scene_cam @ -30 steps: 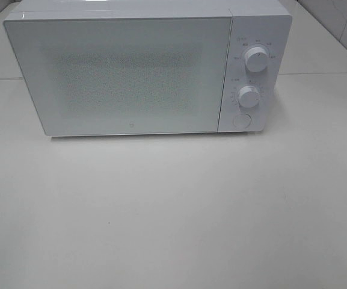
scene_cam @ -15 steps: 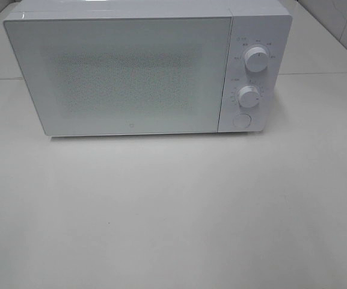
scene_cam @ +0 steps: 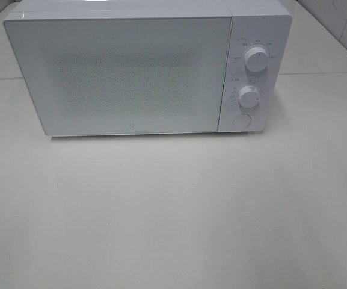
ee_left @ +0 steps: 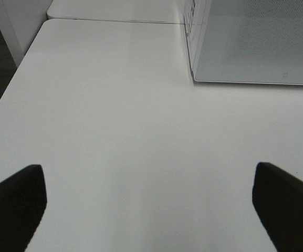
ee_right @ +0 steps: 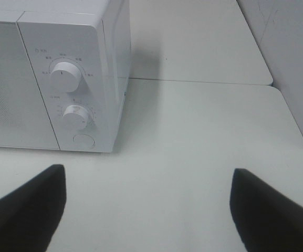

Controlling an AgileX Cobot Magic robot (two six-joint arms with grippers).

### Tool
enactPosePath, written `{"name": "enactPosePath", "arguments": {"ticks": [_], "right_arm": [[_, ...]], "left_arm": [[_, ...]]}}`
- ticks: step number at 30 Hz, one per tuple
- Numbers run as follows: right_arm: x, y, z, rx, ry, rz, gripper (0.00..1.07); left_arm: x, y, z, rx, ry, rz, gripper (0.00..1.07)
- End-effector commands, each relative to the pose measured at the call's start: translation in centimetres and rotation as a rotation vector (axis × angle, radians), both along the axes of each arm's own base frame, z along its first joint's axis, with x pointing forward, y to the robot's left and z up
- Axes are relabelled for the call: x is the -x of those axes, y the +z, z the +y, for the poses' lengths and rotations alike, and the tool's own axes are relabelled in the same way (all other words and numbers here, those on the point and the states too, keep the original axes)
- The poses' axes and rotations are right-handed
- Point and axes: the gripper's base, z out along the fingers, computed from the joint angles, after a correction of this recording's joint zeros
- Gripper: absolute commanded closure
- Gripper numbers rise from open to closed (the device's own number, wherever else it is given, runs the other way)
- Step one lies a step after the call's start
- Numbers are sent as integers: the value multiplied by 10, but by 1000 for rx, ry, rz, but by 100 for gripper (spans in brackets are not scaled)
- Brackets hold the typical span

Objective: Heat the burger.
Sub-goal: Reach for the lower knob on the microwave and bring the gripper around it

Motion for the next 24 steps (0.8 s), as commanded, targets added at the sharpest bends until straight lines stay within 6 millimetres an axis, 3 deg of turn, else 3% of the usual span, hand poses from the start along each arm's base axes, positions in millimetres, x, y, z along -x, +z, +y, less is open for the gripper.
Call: {"name": "enactPosePath", "arguments": {"ticks": [1,14,24], "right_arm": [[-16,2,1,2,3,-32,32],[-54,-10,7,41,49,-87,32],[-78,-50,16,17,113,-152,32]], "left_arm": [[2,0,0,7,1,-24,6],[2,0,0,7,1,-24,6],[2,0,0,7,1,-24,6]]}}
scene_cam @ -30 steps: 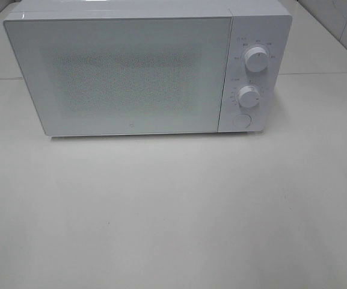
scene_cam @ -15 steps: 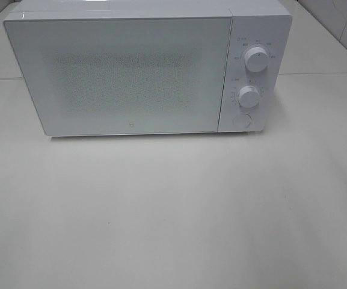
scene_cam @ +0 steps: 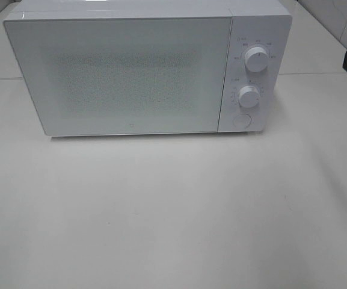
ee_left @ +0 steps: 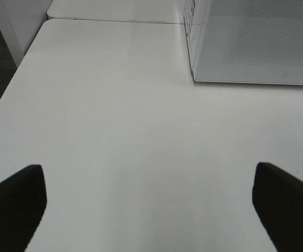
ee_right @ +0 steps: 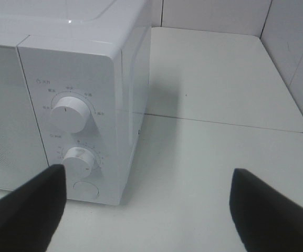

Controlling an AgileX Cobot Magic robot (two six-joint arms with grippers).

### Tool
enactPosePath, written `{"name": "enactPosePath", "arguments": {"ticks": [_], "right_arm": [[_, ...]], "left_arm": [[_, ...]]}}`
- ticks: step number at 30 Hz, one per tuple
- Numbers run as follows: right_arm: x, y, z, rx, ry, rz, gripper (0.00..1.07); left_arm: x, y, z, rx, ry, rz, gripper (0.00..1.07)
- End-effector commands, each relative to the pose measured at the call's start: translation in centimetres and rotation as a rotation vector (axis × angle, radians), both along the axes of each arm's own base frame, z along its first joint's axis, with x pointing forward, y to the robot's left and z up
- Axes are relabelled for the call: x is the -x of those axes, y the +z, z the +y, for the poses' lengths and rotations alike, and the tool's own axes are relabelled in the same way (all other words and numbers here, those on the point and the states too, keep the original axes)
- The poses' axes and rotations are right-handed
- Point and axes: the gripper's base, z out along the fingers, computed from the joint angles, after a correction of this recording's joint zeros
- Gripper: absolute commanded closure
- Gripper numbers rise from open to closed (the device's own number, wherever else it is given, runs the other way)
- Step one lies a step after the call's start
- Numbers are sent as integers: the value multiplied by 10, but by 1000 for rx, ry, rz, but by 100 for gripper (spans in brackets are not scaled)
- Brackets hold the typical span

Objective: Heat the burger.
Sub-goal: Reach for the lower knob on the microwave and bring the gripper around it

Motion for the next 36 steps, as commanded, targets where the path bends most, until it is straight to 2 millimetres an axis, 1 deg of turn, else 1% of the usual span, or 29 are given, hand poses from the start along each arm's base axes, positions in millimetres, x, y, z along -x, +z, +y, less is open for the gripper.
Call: {"name": "enactPosePath", "arguments": {"ticks": [1,2,4,6,12,15,17,19,24,27,28,29,31,34,36], "right_arm": [[-5,-7,1,4,13,-27,32],[-9,-17,2,11,21,-6,32],[-12,-20,2,17,25,4,32],[-20,-30,3,25,30,37,32],[-30,-39,5,34,48,27,32],[-38,-46,7,44,57,8,32],[-40,-47,6,39,48,0,32],[-47,-55,4,36,7,-10,32],[-52,-58,2,35,-21,-33,32],[-55,-63,7,28,-24,-39,32],[-57,-67,13,56,-9,-44,32],[-57,-67,13,56,-9,-44,32],[-59,-71,23,81,-12,-68,32],[-59,-72,27,78,-19,-83,32],[-60,-73,38,88,-61,-151,32]], "left_arm": [[2,0,0,7,1,-24,6],[2,0,0,7,1,-24,6],[2,0,0,7,1,-24,6],[2,0,0,7,1,-24,6],[2,0,0,7,1,-24,6],[2,0,0,7,1,-24,6],[2,0,0,7,1,-24,6],[2,0,0,7,1,-24,6],[2,0,0,7,1,-24,6],[2,0,0,7,1,-24,6],[2,0,0,7,1,-24,6],[2,0,0,7,1,-24,6],[2,0,0,7,1,-24,6],[2,0,0,7,1,-24,6],[2,0,0,7,1,-24,6]]}}
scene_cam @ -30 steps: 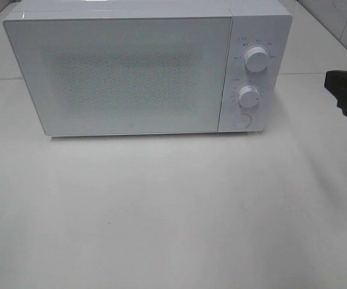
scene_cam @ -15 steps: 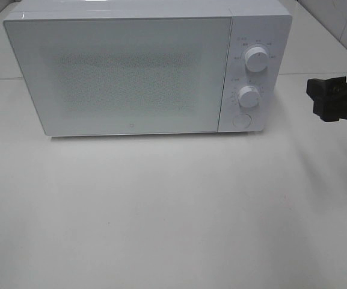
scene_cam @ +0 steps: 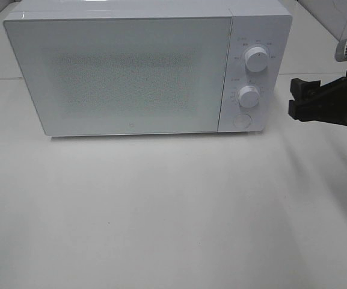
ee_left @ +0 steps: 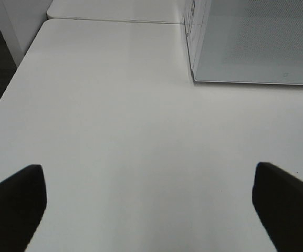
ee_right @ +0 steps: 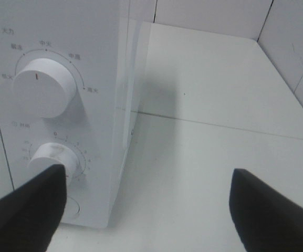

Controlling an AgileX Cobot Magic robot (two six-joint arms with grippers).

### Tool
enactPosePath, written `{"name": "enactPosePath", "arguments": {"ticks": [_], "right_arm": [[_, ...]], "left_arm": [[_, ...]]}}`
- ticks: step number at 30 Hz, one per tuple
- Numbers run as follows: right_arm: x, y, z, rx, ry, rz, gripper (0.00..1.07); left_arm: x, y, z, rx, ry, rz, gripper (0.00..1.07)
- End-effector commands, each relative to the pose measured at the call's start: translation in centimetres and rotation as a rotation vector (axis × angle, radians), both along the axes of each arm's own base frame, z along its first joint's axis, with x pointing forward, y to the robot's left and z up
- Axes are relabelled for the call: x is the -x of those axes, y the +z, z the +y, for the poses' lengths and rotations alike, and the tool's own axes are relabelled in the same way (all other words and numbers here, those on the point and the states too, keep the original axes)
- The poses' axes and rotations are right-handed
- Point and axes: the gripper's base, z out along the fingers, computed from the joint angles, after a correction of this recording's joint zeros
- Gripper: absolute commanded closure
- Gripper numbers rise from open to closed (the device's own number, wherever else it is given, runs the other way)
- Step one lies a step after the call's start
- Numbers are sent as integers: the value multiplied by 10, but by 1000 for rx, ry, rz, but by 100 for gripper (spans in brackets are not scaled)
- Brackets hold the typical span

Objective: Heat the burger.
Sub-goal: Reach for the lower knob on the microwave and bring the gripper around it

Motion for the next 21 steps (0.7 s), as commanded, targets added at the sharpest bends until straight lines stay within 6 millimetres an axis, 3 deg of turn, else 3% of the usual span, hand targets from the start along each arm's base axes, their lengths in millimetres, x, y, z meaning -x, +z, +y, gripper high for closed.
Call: {"name": "enactPosePath", "arguments": {"ticks": [1,11,21], "right_arm": [[-1,3,3,16,-42,-71,32],[8,-16,35,-29,-129,-83,32],[15,-19,47,-35,-131,-86,32]], "left_arm": [[2,0,0,7,1,-24,6],[2,0,0,7,1,-24,6],[2,0,0,7,1,-24,6]]}}
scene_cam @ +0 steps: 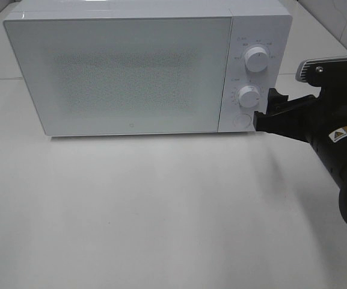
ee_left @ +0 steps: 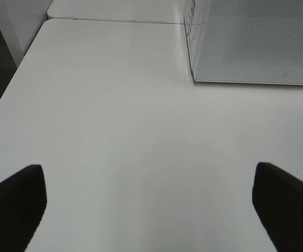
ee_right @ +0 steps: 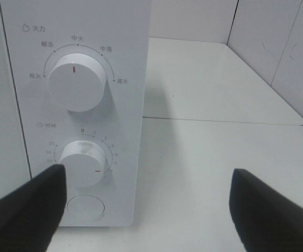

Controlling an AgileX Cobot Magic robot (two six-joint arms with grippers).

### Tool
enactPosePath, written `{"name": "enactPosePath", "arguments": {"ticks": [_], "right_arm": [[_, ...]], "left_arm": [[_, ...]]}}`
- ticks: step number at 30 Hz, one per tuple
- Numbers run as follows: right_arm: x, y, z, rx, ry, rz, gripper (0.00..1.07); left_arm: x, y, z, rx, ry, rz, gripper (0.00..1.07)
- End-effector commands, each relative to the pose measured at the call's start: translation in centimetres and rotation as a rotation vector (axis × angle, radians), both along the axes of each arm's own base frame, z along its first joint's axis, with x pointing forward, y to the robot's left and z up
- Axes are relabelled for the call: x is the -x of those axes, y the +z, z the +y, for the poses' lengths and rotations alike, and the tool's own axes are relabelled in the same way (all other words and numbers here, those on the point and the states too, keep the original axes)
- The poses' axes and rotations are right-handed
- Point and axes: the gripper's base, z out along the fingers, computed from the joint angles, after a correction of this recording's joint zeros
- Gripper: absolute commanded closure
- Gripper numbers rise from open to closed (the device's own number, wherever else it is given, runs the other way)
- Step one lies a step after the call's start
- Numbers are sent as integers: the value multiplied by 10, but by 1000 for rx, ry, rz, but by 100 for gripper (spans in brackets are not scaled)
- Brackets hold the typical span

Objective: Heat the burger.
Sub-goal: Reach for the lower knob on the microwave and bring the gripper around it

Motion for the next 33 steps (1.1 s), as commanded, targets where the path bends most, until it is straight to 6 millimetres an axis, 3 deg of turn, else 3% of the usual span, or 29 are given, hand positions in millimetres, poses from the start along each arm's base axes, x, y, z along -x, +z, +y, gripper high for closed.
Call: {"name": "enactPosePath", "arguments": {"ticks": [1,27,33], "right_arm": [[0,2,0,12,-8,-19,32],[-1,0,-3,39,-51,-52,32],[-13,-10,9,21,-26,-41,32]], "left_arm": [[2,0,0,7,1,-24,6],[2,0,0,7,1,-24,6],[2,0,0,7,1,-24,6]]}}
